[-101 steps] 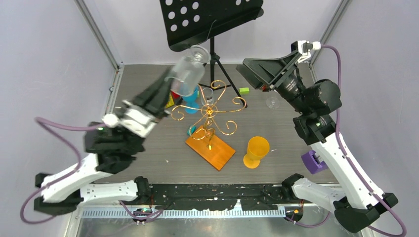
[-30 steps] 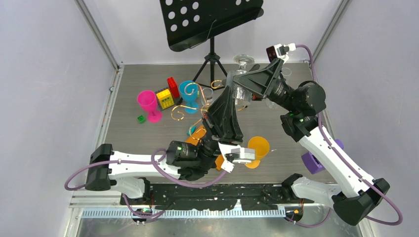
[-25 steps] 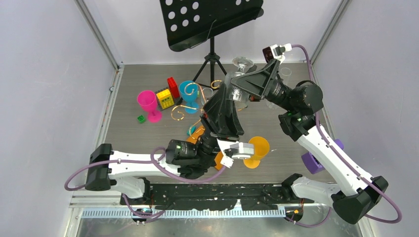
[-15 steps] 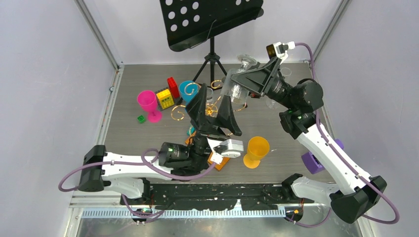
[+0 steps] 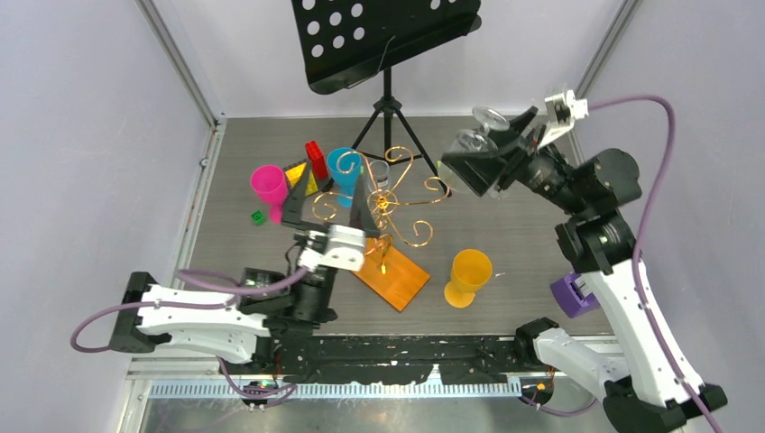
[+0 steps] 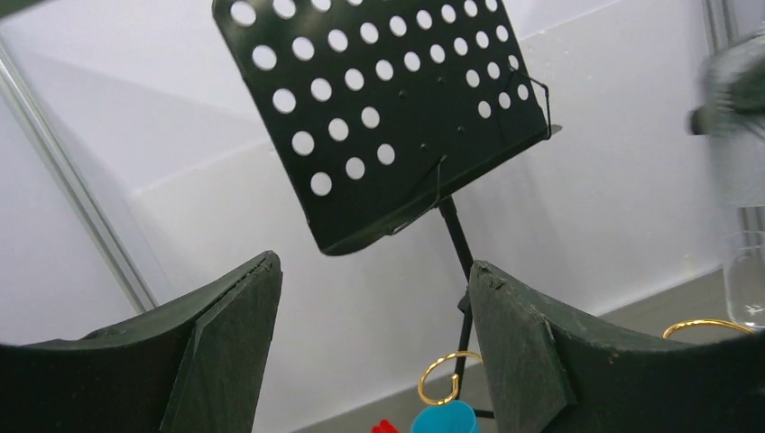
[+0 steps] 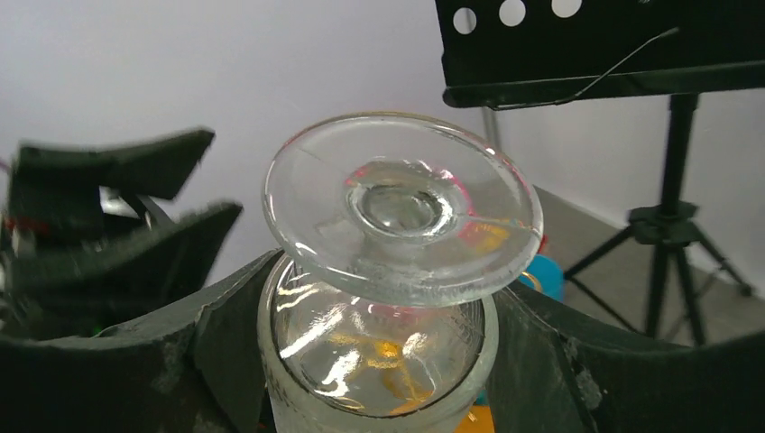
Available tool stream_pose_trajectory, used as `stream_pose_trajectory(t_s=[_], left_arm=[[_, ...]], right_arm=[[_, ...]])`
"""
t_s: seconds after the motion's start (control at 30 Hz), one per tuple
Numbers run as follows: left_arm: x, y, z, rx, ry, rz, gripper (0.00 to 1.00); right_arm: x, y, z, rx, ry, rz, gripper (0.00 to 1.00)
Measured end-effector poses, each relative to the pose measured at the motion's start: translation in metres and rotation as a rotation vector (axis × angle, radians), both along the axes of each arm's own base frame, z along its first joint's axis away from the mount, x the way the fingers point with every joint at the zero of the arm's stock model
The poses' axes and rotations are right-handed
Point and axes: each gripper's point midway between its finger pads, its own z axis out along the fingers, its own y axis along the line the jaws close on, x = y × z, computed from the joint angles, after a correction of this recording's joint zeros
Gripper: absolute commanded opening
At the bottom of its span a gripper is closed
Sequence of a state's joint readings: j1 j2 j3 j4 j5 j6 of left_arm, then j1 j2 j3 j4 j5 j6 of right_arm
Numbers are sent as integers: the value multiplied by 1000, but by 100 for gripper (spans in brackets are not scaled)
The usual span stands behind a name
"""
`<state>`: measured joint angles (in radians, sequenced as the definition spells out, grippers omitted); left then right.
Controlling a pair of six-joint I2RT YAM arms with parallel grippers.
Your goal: Place the wine glass upside down on the wine glass rack
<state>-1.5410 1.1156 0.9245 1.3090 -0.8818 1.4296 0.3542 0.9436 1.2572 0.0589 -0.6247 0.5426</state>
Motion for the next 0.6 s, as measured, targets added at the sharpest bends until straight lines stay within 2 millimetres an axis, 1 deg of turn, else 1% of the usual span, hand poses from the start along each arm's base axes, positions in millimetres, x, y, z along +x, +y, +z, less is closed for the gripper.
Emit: stream_pose_trajectory(t_s=[0.13,0.2,0.3,0.33,0.37,0.4,0.47,0.6], left_arm=[[3,26,-3,-91,94,-46,77],[4,38,-6,-139,148,-100,77],[4,51,-9,-190,204,-166,77],[4,54,-12,-197,225,-184,77],[4,52,-17,-195,245,-202,77],[5,61,-15,-222,257,-209,78],[7,63,-18,-227,289,-222,79],[10,54,-29,-186,357,-251,80]], right_arm=[[-22,-13,-13,-160,-189,-50,5],[-32,-18,-30,-241,-265,-56,5],[-45,-23,-51,-332,-332,-49,5],[-47,-23,-54,-352,-344,-41,5],[-48,-22,-59,-375,-357,-28,5],[-49,-21,-64,-395,-360,-15,5],[-47,-18,-77,-430,-343,19,5],[-43,-11,-103,-472,-305,83,5]])
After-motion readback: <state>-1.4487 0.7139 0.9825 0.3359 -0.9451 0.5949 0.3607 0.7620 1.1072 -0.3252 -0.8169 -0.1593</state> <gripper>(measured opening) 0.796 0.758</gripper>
